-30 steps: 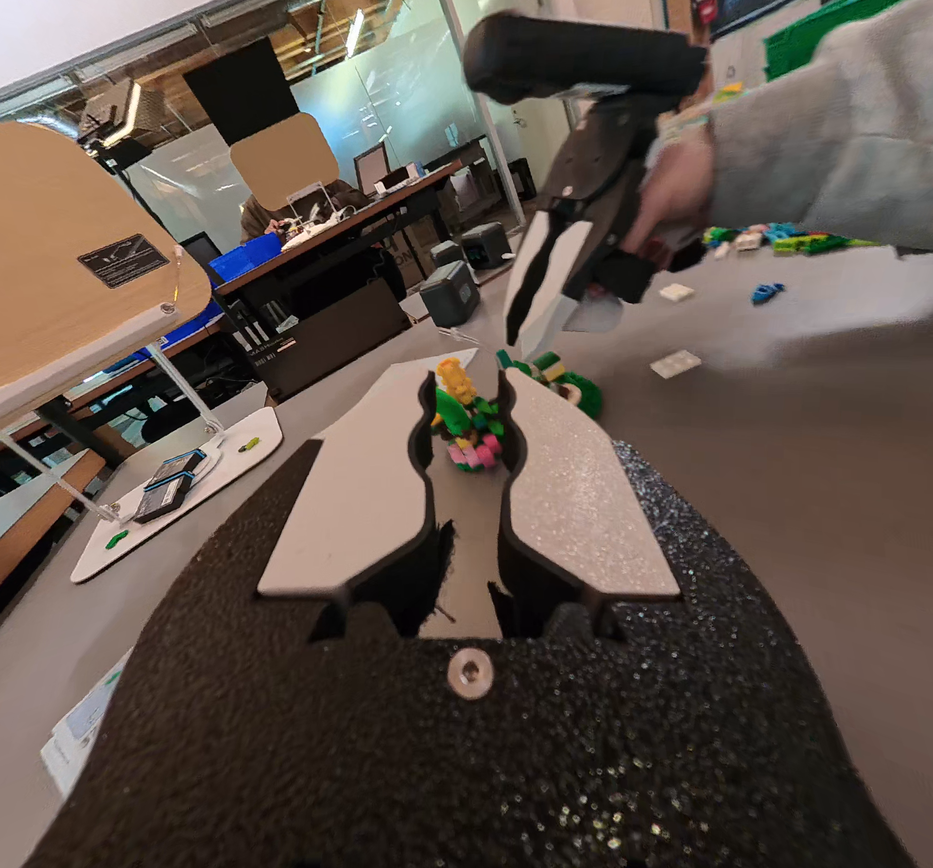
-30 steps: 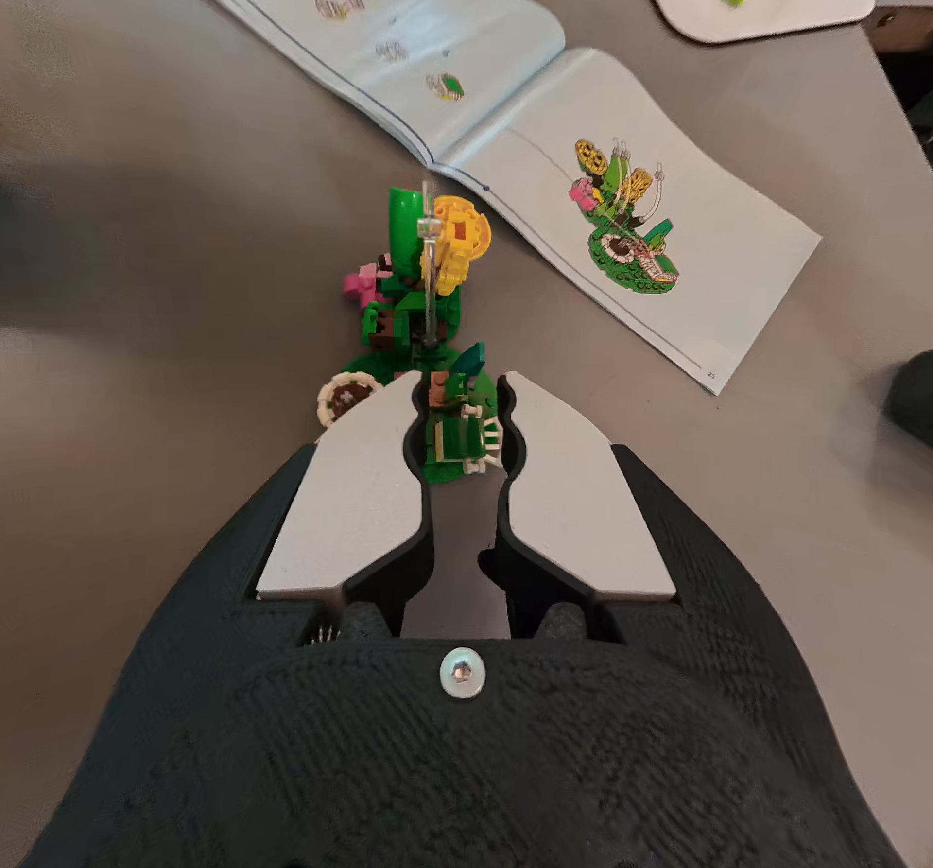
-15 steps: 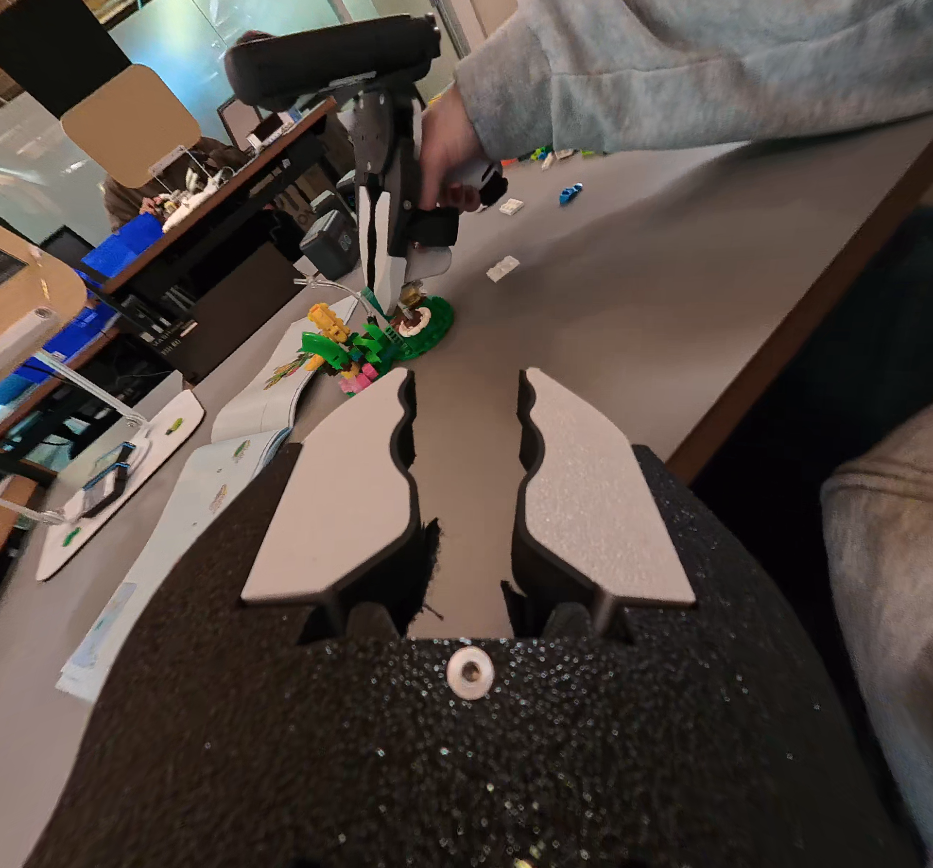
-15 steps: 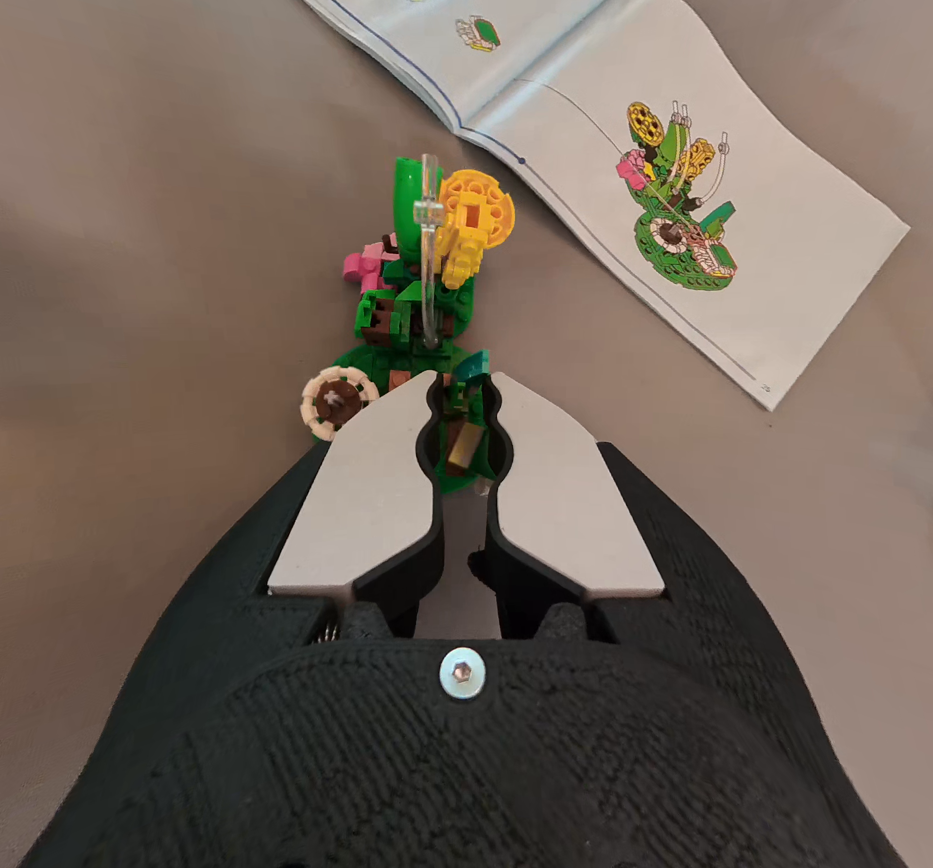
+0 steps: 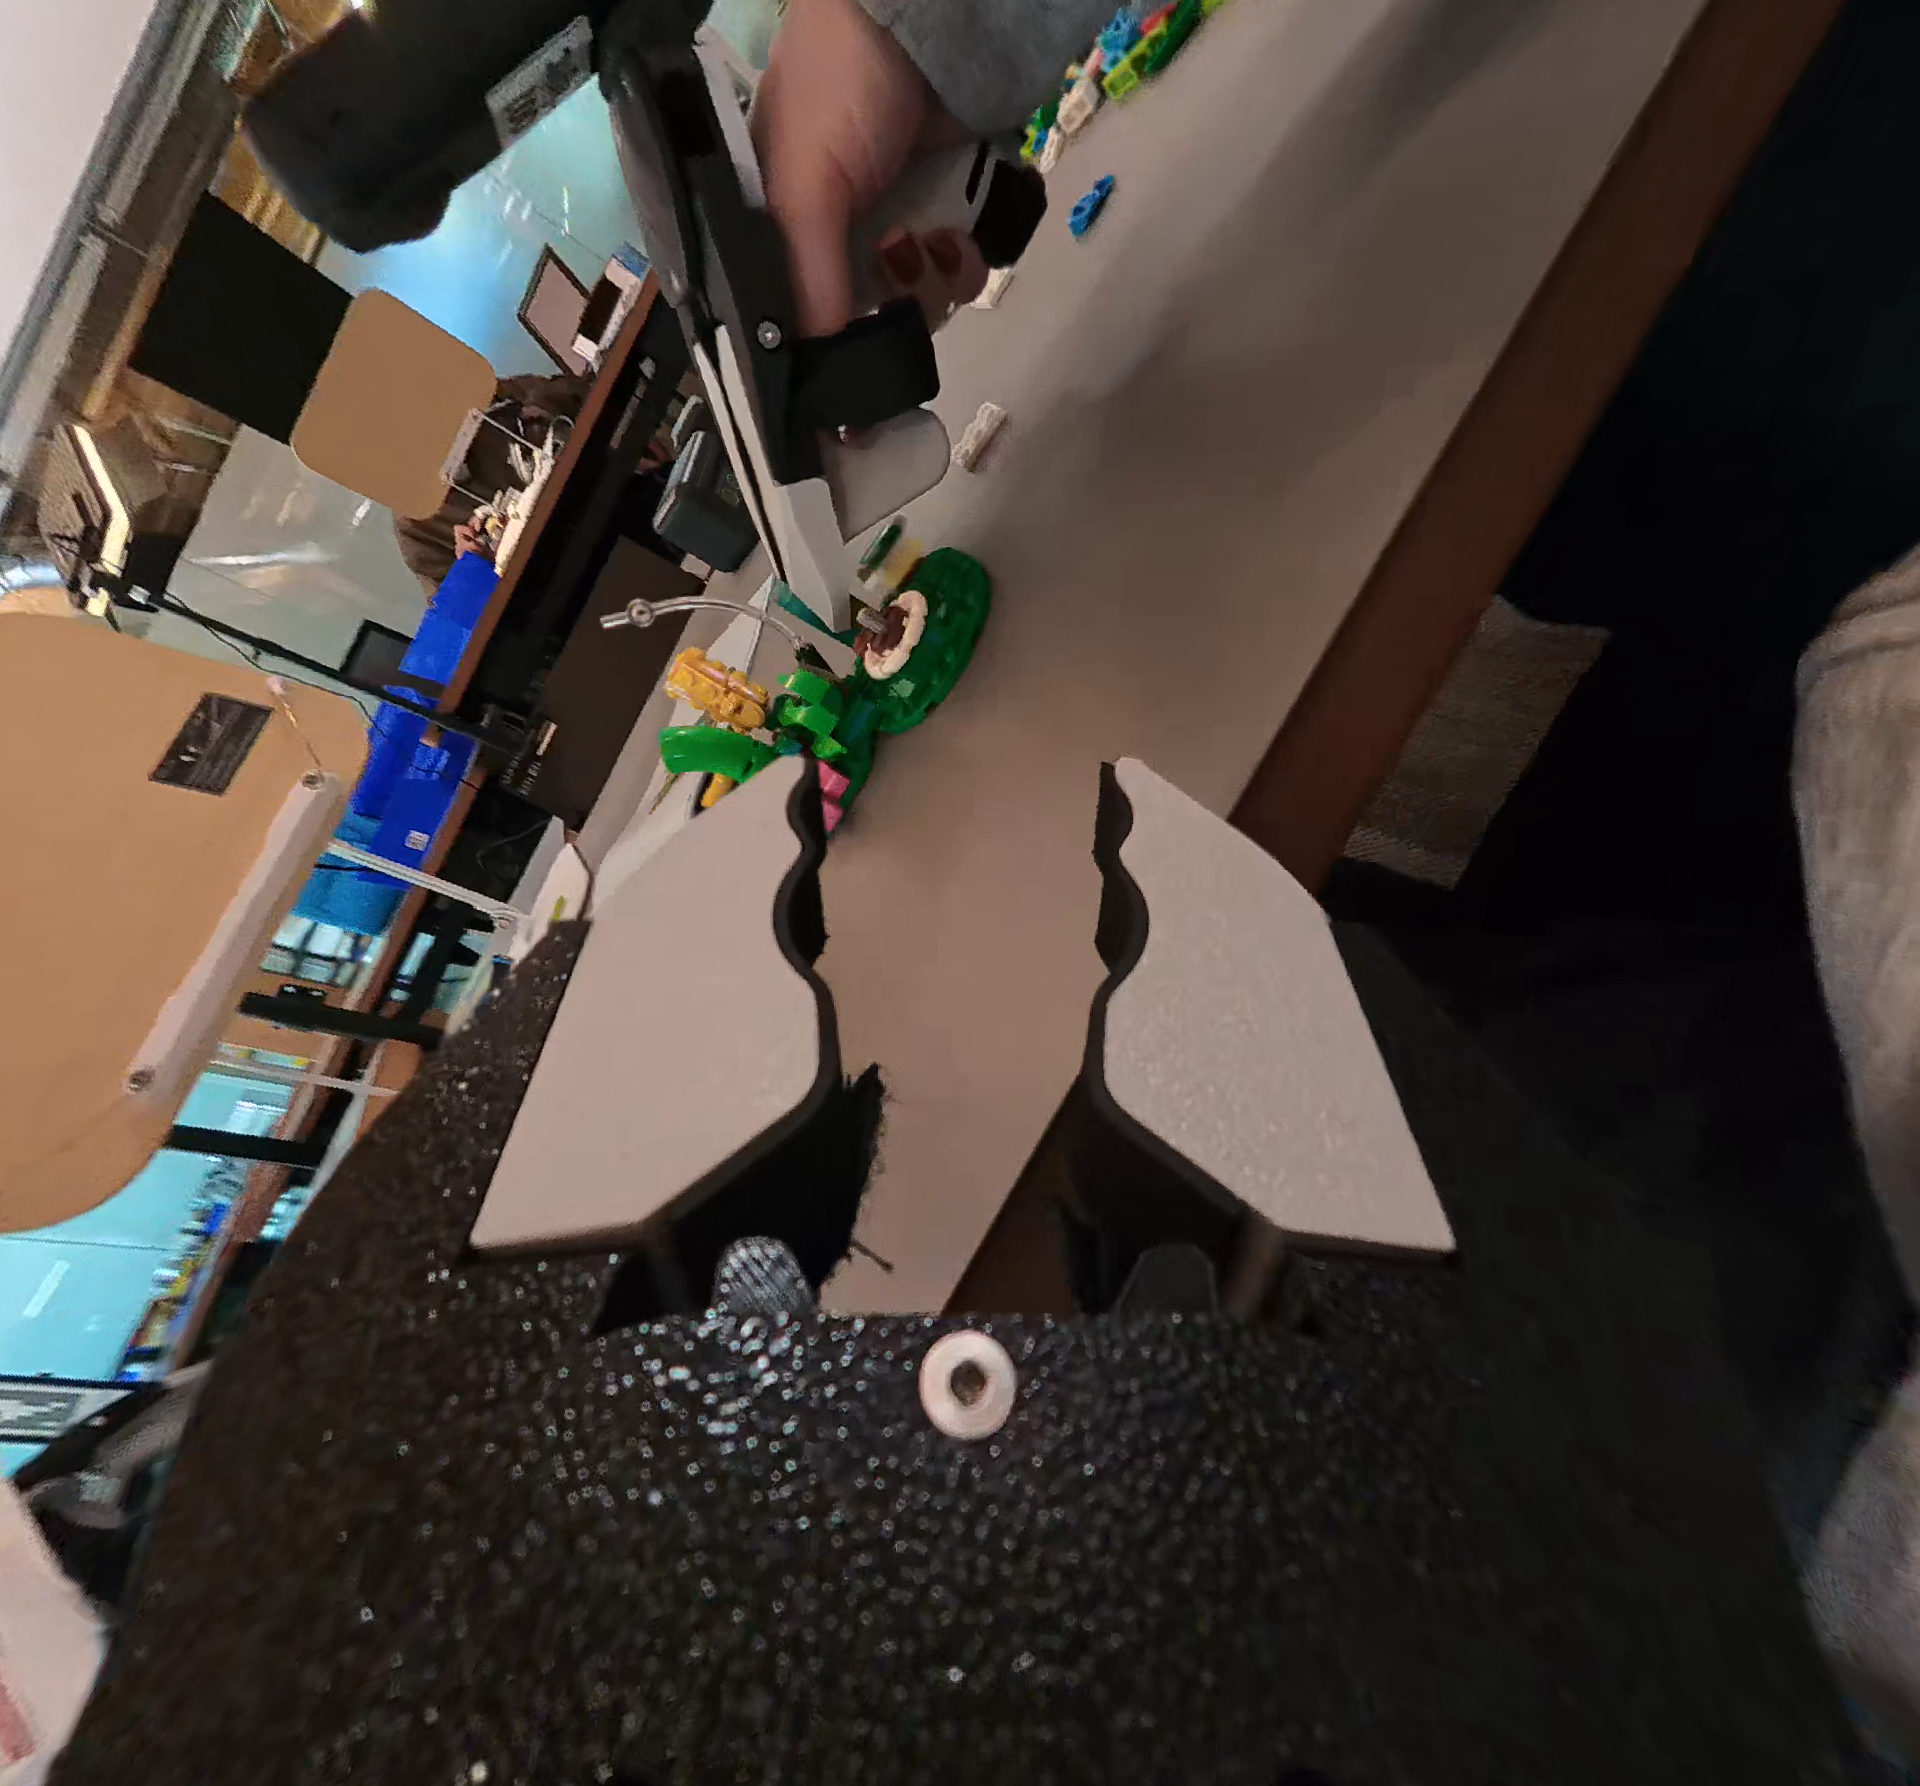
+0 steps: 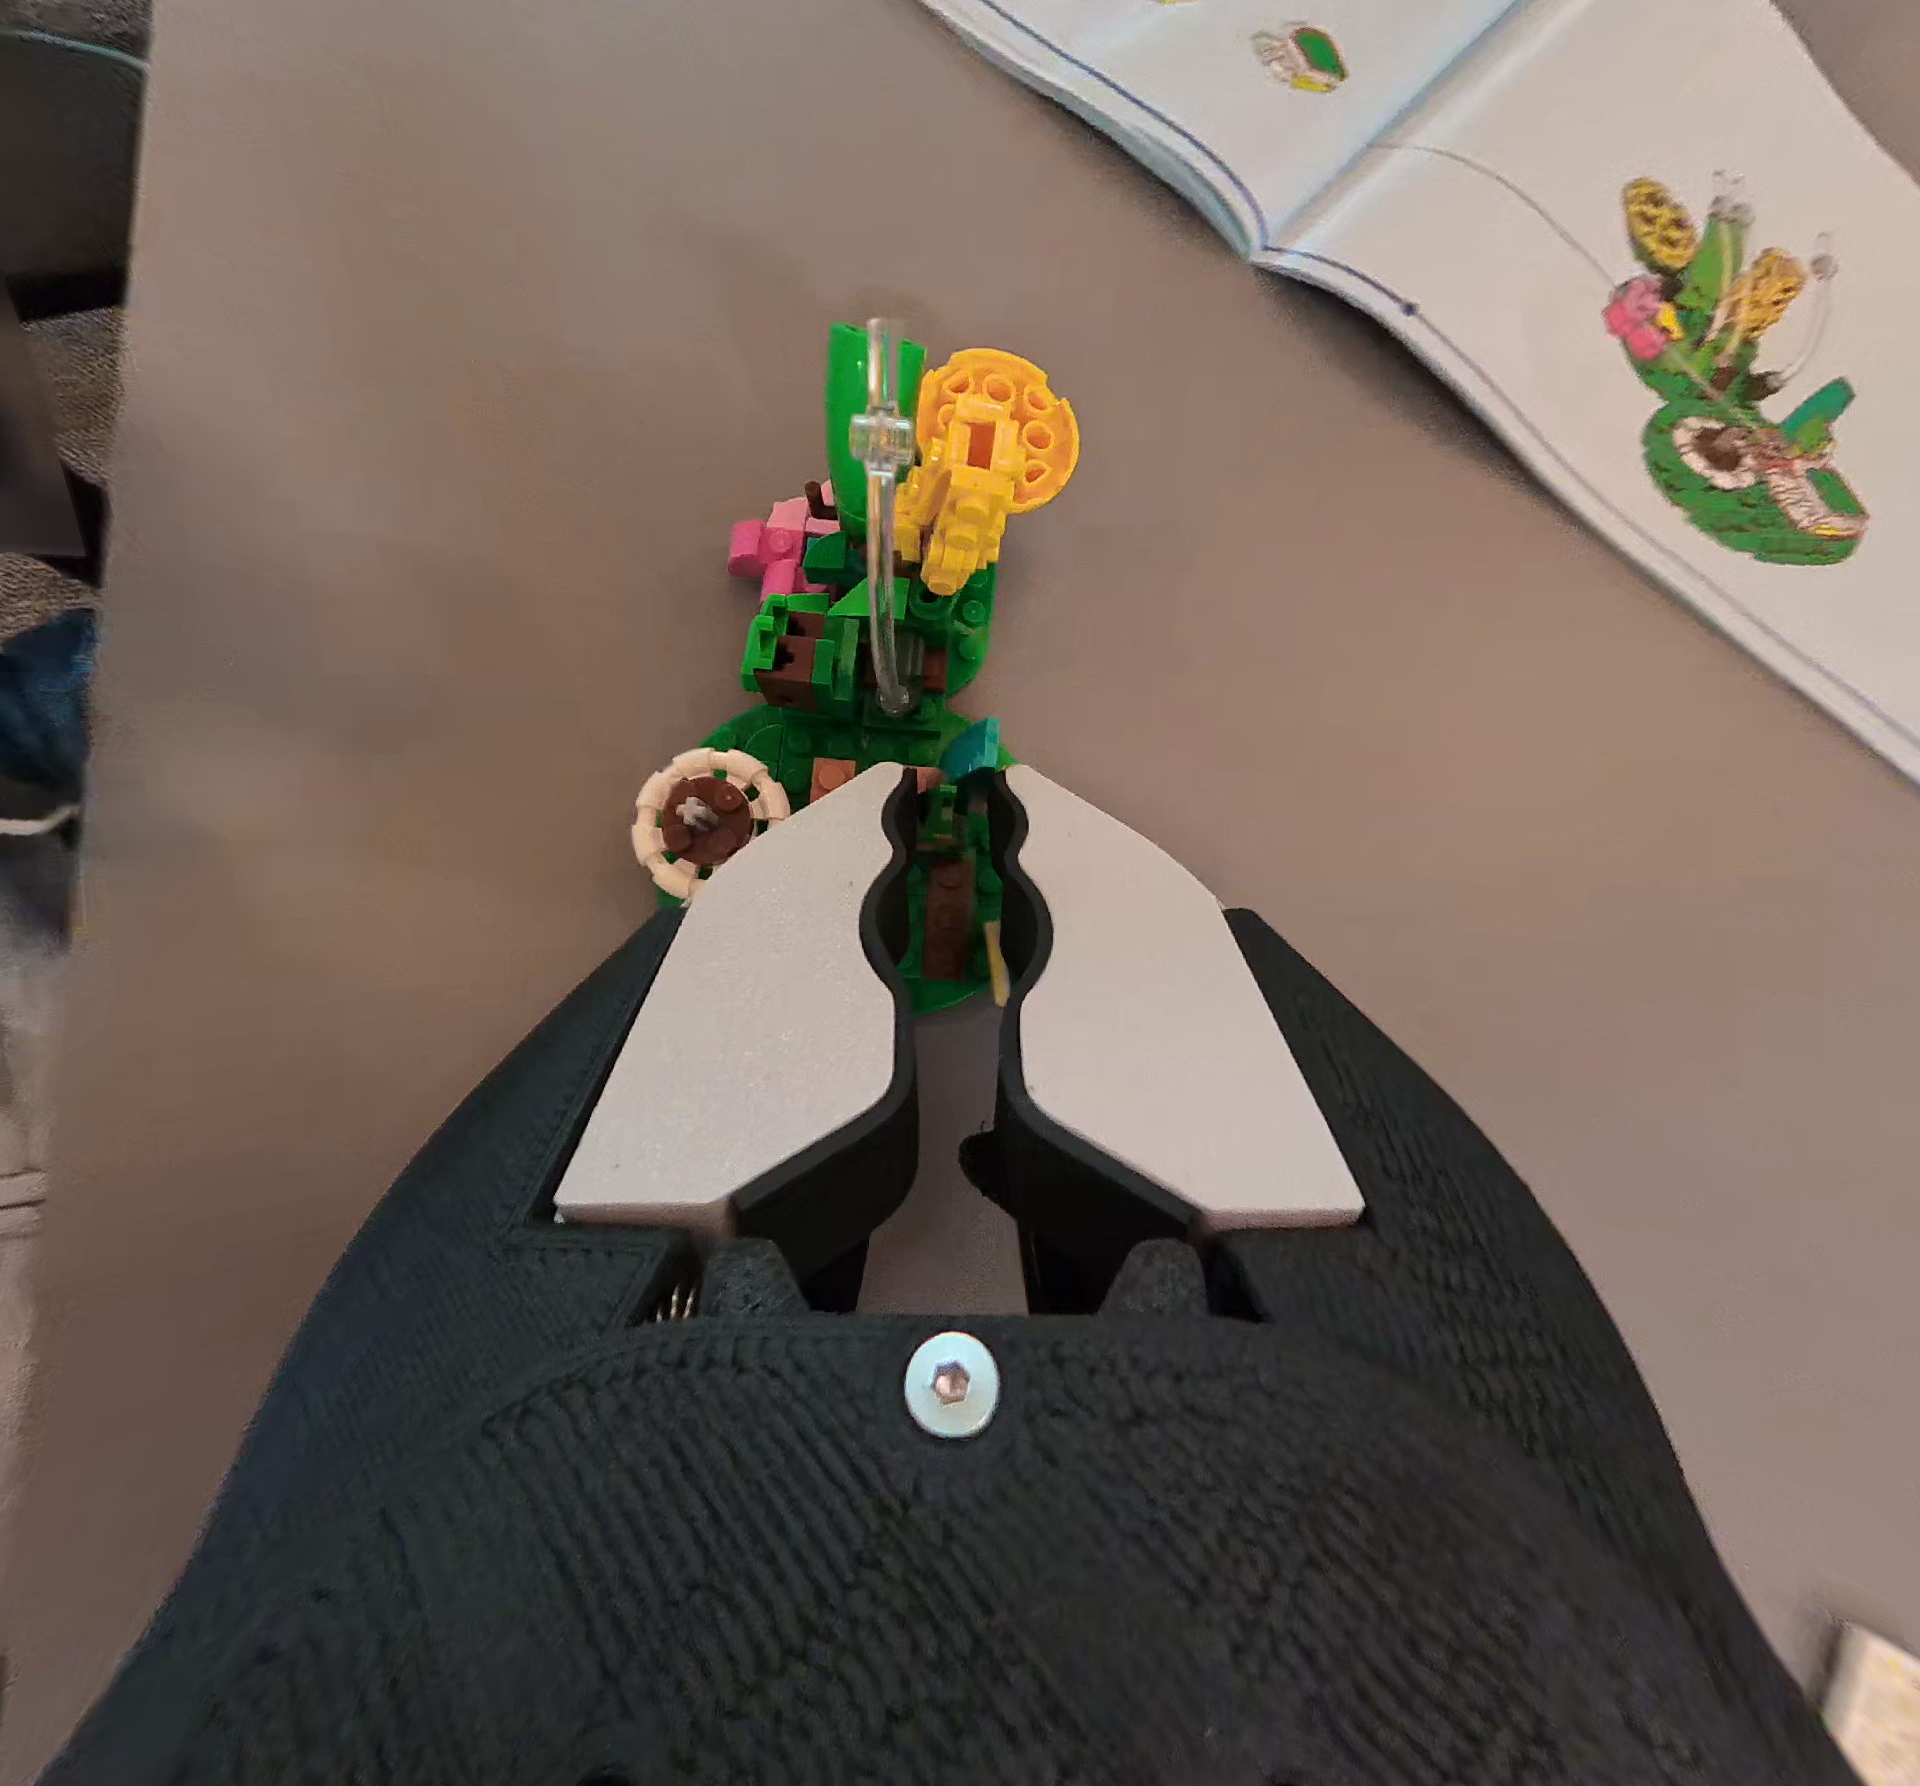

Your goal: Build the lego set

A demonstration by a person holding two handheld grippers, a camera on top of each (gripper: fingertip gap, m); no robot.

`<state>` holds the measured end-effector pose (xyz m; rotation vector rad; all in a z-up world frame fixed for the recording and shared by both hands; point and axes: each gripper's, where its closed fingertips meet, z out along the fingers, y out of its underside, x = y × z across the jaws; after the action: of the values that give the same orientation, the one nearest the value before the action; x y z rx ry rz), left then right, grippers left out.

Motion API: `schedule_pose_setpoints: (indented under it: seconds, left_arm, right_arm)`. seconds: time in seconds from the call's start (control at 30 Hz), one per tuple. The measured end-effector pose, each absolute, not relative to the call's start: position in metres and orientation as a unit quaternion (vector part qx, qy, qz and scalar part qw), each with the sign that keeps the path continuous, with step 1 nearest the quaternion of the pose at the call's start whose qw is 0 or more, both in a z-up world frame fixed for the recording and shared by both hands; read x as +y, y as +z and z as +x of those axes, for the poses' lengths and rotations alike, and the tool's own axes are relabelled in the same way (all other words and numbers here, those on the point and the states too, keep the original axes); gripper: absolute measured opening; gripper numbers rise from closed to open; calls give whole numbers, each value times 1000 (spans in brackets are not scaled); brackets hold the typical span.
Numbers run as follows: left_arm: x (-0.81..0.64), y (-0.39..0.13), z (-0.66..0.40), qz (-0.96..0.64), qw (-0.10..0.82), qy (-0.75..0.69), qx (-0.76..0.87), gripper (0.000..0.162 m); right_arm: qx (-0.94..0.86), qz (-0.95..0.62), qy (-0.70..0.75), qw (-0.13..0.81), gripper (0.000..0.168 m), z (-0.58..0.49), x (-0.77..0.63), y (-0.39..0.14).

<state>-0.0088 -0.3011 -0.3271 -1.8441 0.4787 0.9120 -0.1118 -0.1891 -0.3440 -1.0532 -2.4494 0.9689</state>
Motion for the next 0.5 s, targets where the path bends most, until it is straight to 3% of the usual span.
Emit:
schedule_pose_setpoints:
  seconds: [0.03,0.43,0.5]
  left_arm:
    - [-303,-330,-8,-758,486,384,207,50]
    - [-325,-364,6,-749,444,378,315,62]
    - [-328,-367,8,-743,445,386,318,62]
  right_arm:
    - [-852,-370,339,147,11,-106,-194,-344]
    - [-838,-404,357,84,13,-42,-266,-344]
    - [-848,-386,350,102,23,-35,-270,-344]
